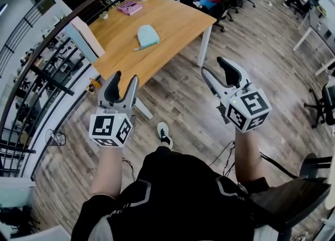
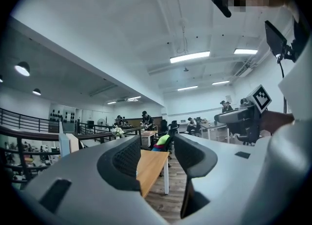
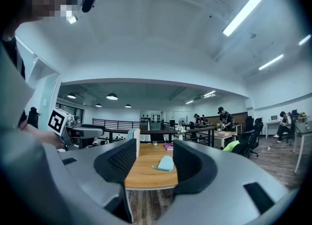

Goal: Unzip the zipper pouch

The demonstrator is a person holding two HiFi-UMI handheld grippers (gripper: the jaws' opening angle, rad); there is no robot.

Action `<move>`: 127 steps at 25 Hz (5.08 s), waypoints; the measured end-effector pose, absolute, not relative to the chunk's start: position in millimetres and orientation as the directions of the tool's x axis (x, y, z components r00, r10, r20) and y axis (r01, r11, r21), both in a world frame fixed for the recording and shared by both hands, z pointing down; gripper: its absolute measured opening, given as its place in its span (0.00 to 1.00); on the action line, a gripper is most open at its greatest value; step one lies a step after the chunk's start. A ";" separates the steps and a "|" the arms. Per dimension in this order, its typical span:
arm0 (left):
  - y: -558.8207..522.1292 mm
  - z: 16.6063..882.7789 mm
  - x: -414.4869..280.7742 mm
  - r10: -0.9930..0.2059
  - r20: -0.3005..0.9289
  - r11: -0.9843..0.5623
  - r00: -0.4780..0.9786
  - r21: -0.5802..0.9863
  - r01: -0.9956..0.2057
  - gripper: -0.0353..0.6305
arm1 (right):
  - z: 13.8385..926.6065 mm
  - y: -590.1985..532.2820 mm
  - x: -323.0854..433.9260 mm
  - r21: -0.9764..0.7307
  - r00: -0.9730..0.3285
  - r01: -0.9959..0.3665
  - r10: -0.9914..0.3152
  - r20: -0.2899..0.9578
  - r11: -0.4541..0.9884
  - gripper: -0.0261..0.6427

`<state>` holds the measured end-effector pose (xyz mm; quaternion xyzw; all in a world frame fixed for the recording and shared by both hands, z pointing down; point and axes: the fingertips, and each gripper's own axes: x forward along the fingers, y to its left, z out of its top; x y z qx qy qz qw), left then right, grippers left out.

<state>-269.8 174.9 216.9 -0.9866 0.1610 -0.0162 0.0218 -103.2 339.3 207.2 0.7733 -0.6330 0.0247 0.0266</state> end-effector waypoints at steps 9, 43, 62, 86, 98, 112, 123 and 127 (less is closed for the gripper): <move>84.0 220.4 -202.6 -0.288 0.025 -0.957 0.957 -0.028 -0.288 0.39 | 201.5 253.0 -55.5 0.051 0.190 -0.981 -0.976 0.104 -0.186 0.41; -123.4 259.3 -90.3 -0.369 0.093 -0.929 0.925 -0.061 -0.364 0.39 | 235.5 2.1 88.6 0.010 0.022 -1.000 -0.993 0.114 -0.021 0.40; -165.4 254.5 4.7 -0.666 0.148 -0.746 0.731 -0.099 -0.659 0.39 | 250.2 -119.7 200.1 -0.009 -0.403 -0.914 -0.906 0.127 0.405 0.39; -177.1 266.3 13.2 -0.700 0.167 -0.713 0.695 -0.102 -0.694 0.39 | 269.2 -155.4 206.6 -0.028 -0.464 -0.884 -0.872 0.152 0.466 0.39; -177.9 365.8 14.7 -0.626 0.328 -0.755 0.707 -0.029 -0.655 0.39 | 356.5 -172.4 189.2 -0.020 -0.475 -0.868 -0.818 0.326 0.496 0.38; -125.7 533.7 41.5 -0.444 0.583 -0.810 0.680 0.062 -0.583 0.36 | 505.0 -154.1 161.1 -0.062 -0.571 -0.763 -0.626 0.532 0.643 0.36; -116.3 604.5 51.7 -0.395 0.652 -0.806 0.647 0.092 -0.585 0.34 | 587.9 -142.7 139.2 -0.079 -0.607 -0.654 -0.460 0.648 0.752 0.35; -109.5 623.0 57.4 -0.365 0.674 -0.809 0.642 0.112 -0.577 0.33 | 614.9 -138.0 128.9 -0.045 -0.609 -0.586 -0.403 0.683 0.809 0.33</move>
